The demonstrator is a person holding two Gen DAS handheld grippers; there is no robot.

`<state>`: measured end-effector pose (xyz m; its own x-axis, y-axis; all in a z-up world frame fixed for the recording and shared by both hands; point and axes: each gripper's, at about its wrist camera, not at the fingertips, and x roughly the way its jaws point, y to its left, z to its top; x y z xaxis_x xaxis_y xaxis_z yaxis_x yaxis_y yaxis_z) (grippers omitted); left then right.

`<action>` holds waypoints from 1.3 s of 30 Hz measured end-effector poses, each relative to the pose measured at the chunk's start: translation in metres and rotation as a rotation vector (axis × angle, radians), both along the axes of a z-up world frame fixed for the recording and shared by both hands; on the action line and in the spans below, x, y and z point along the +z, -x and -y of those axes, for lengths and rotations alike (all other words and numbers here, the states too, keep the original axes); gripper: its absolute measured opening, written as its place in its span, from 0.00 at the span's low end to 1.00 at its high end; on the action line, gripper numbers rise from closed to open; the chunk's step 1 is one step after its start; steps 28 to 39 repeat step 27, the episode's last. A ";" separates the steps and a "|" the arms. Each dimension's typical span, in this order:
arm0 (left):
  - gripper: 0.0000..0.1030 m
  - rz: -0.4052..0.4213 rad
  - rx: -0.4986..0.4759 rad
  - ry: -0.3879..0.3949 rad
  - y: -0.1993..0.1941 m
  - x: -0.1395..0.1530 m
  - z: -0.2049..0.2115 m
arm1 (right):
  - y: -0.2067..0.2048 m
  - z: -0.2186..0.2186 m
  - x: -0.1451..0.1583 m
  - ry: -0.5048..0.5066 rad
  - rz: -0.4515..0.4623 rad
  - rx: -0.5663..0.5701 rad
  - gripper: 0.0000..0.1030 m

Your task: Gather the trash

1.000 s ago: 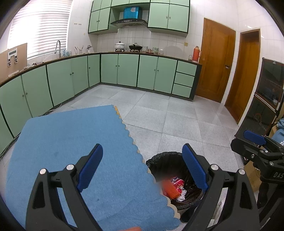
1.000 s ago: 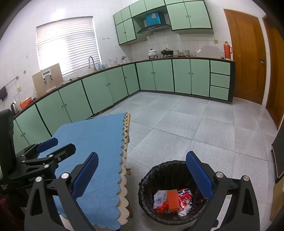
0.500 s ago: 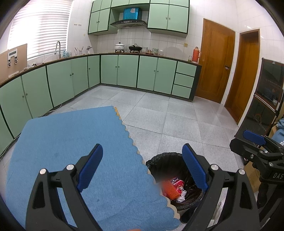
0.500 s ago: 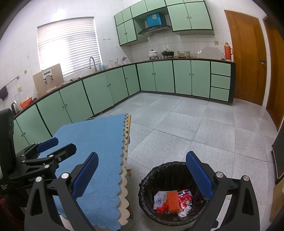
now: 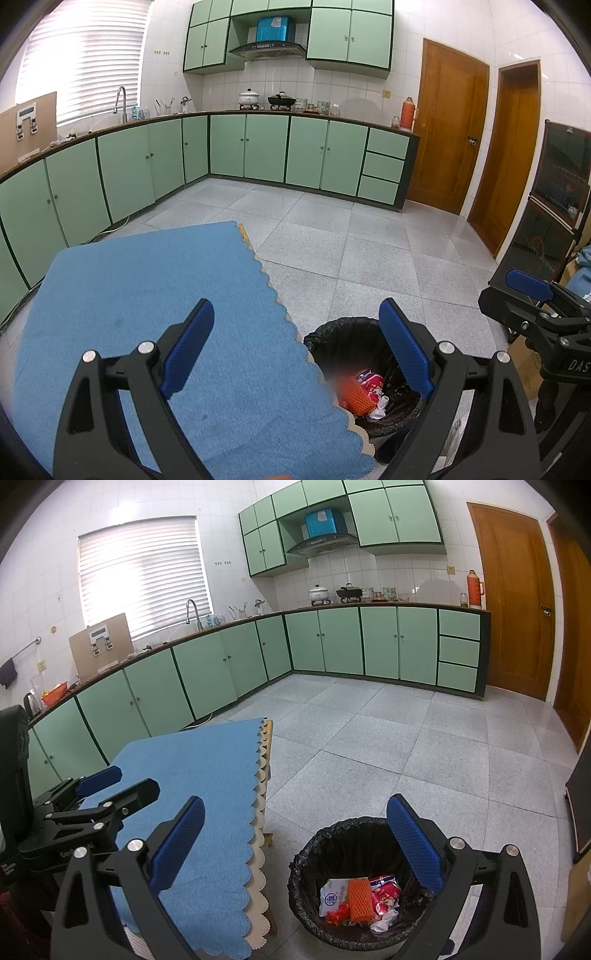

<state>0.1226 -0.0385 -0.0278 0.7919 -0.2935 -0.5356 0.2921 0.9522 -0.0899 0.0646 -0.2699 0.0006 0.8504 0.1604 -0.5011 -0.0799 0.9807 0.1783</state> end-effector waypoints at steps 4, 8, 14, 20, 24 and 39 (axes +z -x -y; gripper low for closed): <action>0.85 0.000 0.000 0.000 0.000 0.000 0.000 | 0.000 0.000 0.000 -0.001 -0.001 -0.001 0.94; 0.85 0.000 -0.002 0.003 0.000 0.000 0.000 | 0.000 0.000 0.000 0.001 -0.004 0.000 0.94; 0.85 0.003 -0.001 0.005 0.000 -0.001 0.000 | 0.000 0.001 -0.001 -0.002 -0.006 -0.003 0.94; 0.85 -0.003 -0.005 0.002 -0.001 -0.001 -0.001 | -0.001 0.003 -0.002 -0.003 -0.008 -0.005 0.94; 0.85 -0.008 -0.005 0.001 -0.002 -0.001 -0.001 | -0.001 0.003 -0.002 -0.002 -0.008 -0.004 0.94; 0.85 -0.009 -0.006 0.001 -0.003 -0.001 -0.001 | -0.001 0.002 -0.002 -0.002 -0.009 -0.005 0.94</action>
